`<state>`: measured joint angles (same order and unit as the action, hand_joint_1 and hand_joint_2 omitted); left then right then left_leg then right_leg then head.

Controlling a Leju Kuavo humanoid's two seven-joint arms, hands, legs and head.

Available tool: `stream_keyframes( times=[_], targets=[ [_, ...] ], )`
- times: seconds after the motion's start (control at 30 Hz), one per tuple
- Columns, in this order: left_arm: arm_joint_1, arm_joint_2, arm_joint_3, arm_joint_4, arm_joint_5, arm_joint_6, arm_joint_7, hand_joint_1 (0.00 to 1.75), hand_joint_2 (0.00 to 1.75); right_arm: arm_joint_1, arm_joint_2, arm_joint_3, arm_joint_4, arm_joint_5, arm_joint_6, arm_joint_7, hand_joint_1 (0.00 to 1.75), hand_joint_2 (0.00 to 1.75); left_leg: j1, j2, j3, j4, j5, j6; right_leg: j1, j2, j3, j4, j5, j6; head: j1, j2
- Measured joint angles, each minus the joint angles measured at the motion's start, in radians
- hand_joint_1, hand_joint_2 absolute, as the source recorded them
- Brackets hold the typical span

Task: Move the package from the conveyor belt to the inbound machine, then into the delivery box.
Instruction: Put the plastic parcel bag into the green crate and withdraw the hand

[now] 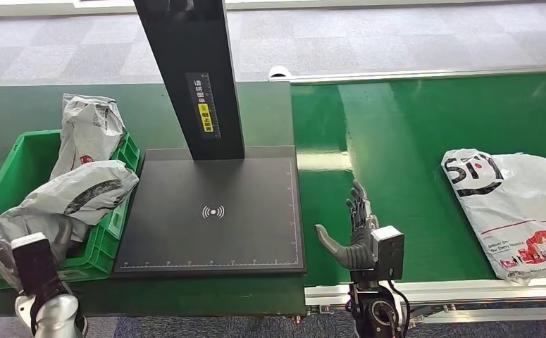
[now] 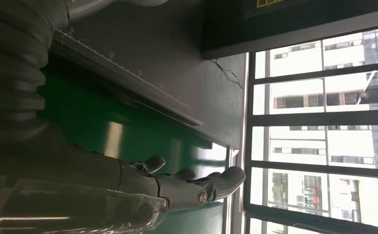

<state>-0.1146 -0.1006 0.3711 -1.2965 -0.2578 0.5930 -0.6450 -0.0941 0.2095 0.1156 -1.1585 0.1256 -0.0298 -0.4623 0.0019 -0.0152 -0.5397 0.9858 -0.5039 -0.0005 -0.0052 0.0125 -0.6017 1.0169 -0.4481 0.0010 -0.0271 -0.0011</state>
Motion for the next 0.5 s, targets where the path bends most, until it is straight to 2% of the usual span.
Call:
stream_keyframes(
  times=[0.1,0.2,0.37,0.5],
  targets=[
    [0.018,-0.014,-0.013,-0.062,0.071,0.044,-0.043,0.00,1.75,0.000,0.000,-0.002,0.000,0.000,0.002,-0.003,0.00,1.75,0.000,0.000,0.000,0.000,0.000,0.000,0.000,0.000,0.000,0.000,0.000,0.000,0.000,0.000],
    [0.033,-0.022,-0.034,-0.136,0.117,0.081,-0.052,0.00,1.75,-0.003,0.000,-0.002,0.001,0.000,0.003,-0.007,0.00,1.75,0.000,0.000,0.000,0.000,0.000,0.000,0.000,0.000,-0.001,0.000,0.000,0.000,0.000,0.000],
    [0.051,-0.037,-0.072,-0.290,0.159,0.086,-0.055,0.00,1.75,-0.007,-0.001,-0.003,0.005,0.000,-0.002,-0.014,0.00,1.75,0.000,0.000,0.000,0.000,0.000,0.000,0.000,0.000,0.000,0.000,0.000,0.000,0.000,0.000],
    [0.074,-0.037,-0.142,-0.428,0.161,0.086,-0.056,0.00,1.75,-0.009,-0.004,-0.005,0.007,-0.002,-0.004,-0.017,0.00,1.75,0.000,0.000,0.000,0.000,0.000,0.000,0.000,0.000,0.000,0.000,0.000,0.000,0.000,0.000]
  ],
)
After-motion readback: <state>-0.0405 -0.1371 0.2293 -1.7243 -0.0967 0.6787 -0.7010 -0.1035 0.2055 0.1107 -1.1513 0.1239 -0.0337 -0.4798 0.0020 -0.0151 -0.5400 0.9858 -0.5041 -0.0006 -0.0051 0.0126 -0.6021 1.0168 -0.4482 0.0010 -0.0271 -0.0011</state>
